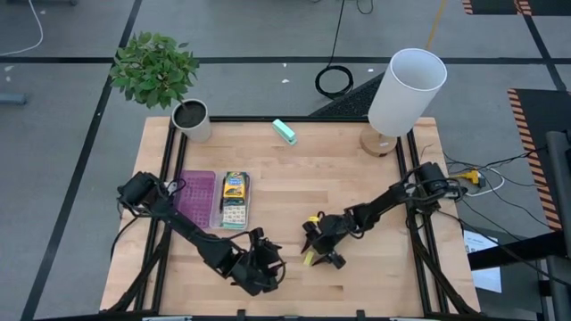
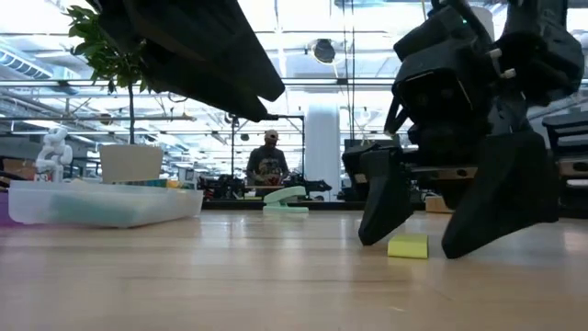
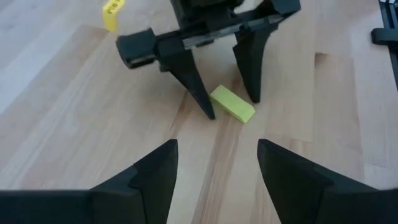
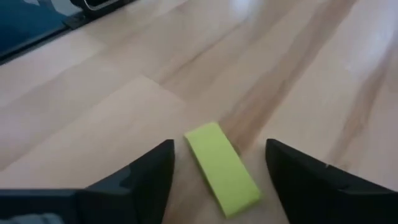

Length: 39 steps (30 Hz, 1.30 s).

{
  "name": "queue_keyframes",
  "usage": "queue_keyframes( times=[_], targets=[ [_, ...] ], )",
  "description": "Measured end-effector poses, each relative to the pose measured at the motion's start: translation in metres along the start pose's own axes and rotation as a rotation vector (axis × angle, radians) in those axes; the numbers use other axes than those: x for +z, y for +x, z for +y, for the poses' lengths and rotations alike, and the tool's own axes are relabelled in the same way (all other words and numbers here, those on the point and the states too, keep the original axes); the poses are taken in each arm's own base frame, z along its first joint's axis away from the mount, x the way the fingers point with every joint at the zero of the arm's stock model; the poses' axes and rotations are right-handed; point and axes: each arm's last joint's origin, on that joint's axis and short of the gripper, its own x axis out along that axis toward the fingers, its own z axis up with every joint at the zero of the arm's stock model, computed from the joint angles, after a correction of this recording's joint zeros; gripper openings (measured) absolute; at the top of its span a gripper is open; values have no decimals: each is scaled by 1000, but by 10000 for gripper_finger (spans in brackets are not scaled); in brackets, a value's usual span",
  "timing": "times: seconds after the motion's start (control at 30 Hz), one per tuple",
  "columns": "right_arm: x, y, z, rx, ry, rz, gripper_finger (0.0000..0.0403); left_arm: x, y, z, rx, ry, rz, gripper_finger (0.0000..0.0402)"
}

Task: Pack school essentials
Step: Put the light green eraser into the purple supply box

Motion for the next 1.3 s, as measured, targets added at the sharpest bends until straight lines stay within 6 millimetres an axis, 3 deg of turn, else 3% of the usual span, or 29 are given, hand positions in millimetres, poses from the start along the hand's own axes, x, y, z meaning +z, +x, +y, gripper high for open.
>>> queue_keyframes(
  times=[0.33, 0.57, 0.7, 1.03, 1.3],
  targets=[
    [-6, 4, 1, 23, 8, 16, 159, 0, 0, -1, 4, -7, -8, 225],
    [-6, 4, 2, 20, 37, 15, 142, 0, 0, 0, 13, -6, -17, 225],
    [-5, 5, 3, -13, 61, 16, 156, 1, 0, 0, 17, -7, -20, 225],
    [6, -7, 7, -67, -7, 70, 279, -1, 2, -1, 16, -12, -24, 225],
    [10, -17, 7, -74, -83, 111, 263, -5, 9, -3, 20, 3, -18, 225]
  ],
)
